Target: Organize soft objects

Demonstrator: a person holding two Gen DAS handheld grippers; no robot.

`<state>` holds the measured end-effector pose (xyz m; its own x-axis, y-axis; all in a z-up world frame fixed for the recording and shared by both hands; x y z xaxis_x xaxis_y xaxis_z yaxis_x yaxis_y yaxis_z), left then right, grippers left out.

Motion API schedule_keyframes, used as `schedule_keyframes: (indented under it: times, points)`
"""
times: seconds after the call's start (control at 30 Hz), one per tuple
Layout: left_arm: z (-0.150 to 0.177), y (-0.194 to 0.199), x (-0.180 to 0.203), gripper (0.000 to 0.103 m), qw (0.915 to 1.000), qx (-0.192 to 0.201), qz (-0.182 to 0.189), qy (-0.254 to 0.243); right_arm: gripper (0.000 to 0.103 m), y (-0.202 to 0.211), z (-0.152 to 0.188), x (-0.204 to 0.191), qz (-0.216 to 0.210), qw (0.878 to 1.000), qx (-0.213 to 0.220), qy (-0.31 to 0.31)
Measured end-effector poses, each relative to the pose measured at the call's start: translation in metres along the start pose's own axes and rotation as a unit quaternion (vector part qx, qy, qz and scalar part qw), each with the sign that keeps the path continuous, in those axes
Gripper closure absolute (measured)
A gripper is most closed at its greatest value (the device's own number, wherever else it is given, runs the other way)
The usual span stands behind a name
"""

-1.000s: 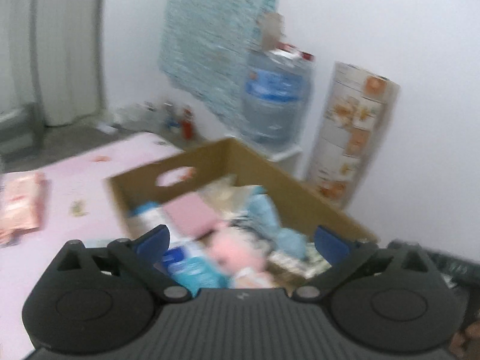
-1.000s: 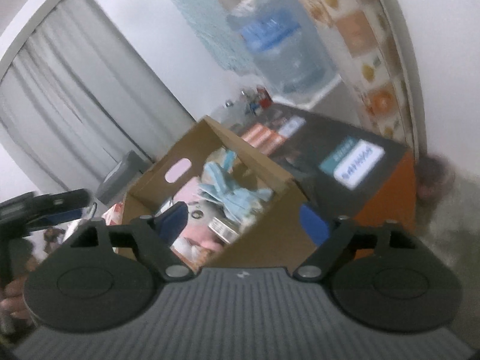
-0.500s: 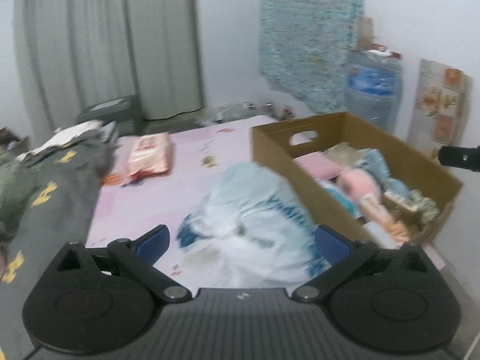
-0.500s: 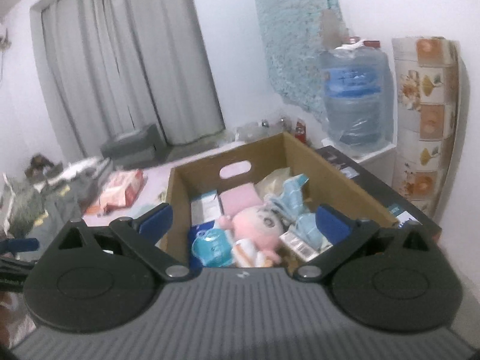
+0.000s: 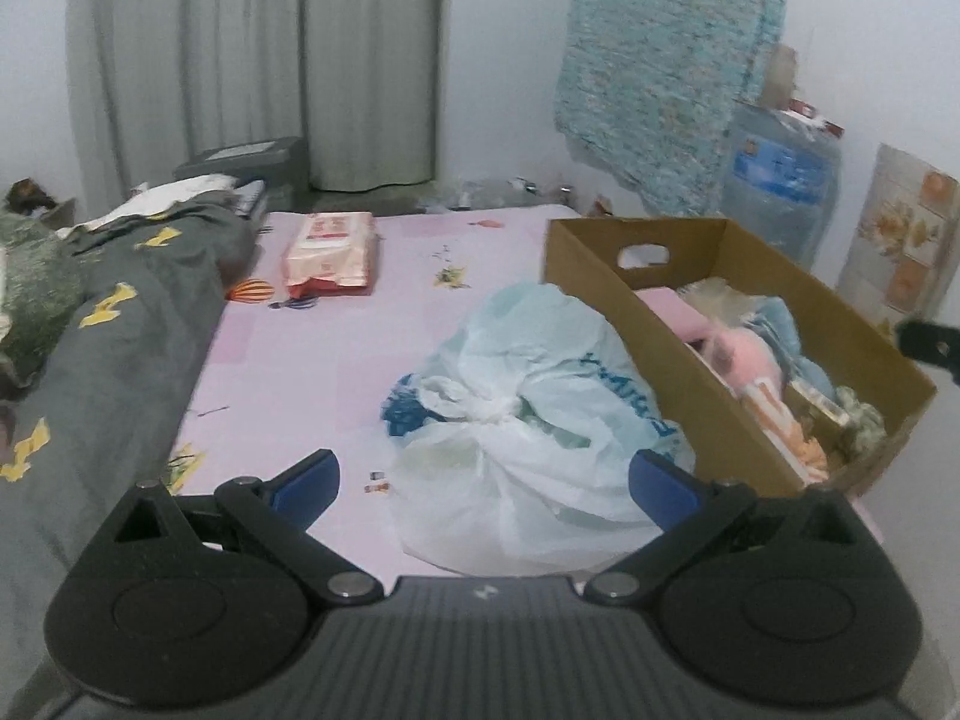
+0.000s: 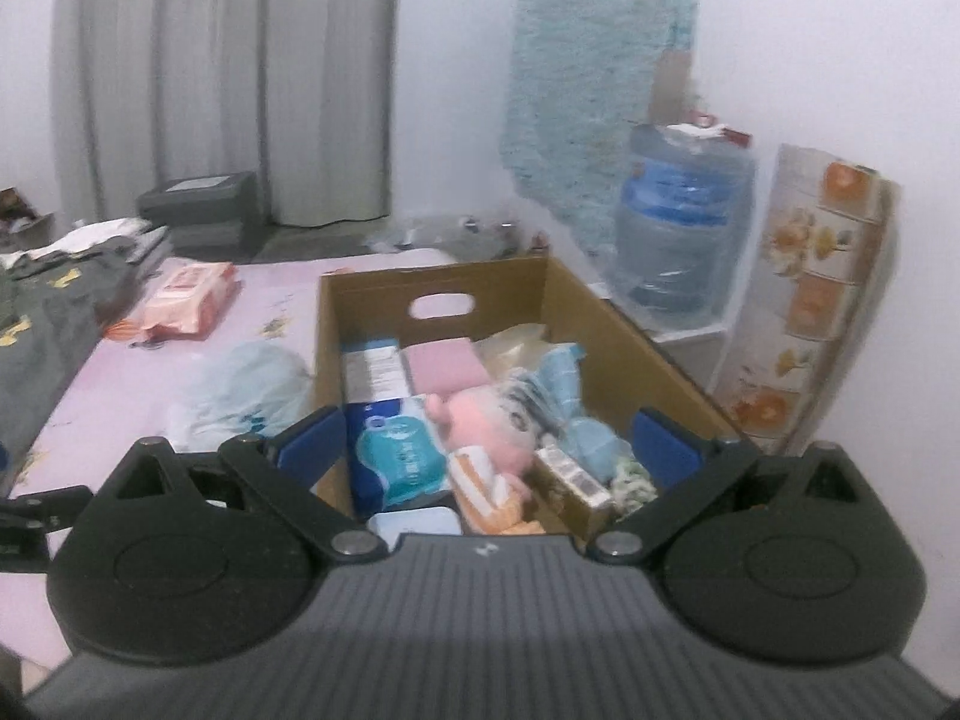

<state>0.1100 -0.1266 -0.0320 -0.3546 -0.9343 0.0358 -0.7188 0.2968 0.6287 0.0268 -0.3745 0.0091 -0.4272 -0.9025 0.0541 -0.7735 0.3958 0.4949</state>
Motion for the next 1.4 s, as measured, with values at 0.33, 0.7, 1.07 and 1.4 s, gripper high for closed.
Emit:
schedule_keyframes:
  times: [0.33, 0.7, 1.07, 1.4]
  points:
    - [0.018, -0.002, -0.004, 0.0, 0.9973, -0.055, 0.0, 0.048, 0.001, 0.008, 0.032, -0.017, -0.1, 0.991, -0.087, -0.033]
    - [0.023, 0.003, 0.025, 0.0, 0.9976, -0.065, 0.005, 0.024, 0.001, -0.004, 0.062, -0.053, -0.15, 0.979, -0.137, -0.017]
    - [0.025, -0.002, 0.029, 0.0, 0.9969, -0.075, 0.001, 0.023, 0.001, -0.014, 0.072, -0.05, -0.14, 0.978, -0.154, -0.006]
    - [0.033, -0.016, 0.032, 0.0, 0.9952, -0.095, 0.0, 0.02, 0.001, -0.026, 0.08, -0.047, -0.132, 0.977, -0.168, -0.008]
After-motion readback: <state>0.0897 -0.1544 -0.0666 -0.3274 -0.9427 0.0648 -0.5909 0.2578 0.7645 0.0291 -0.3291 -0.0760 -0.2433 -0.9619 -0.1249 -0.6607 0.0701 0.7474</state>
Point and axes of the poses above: each gripper's, at about its wrist camera, not at the fingertips, and y roughly against the way its jaws point, x to its right, z to its underside, the point moved 10 cm from there along -y, roughly the way its jaws point, and after that the axes turned 1 degree about z, right-handed, at the moved point
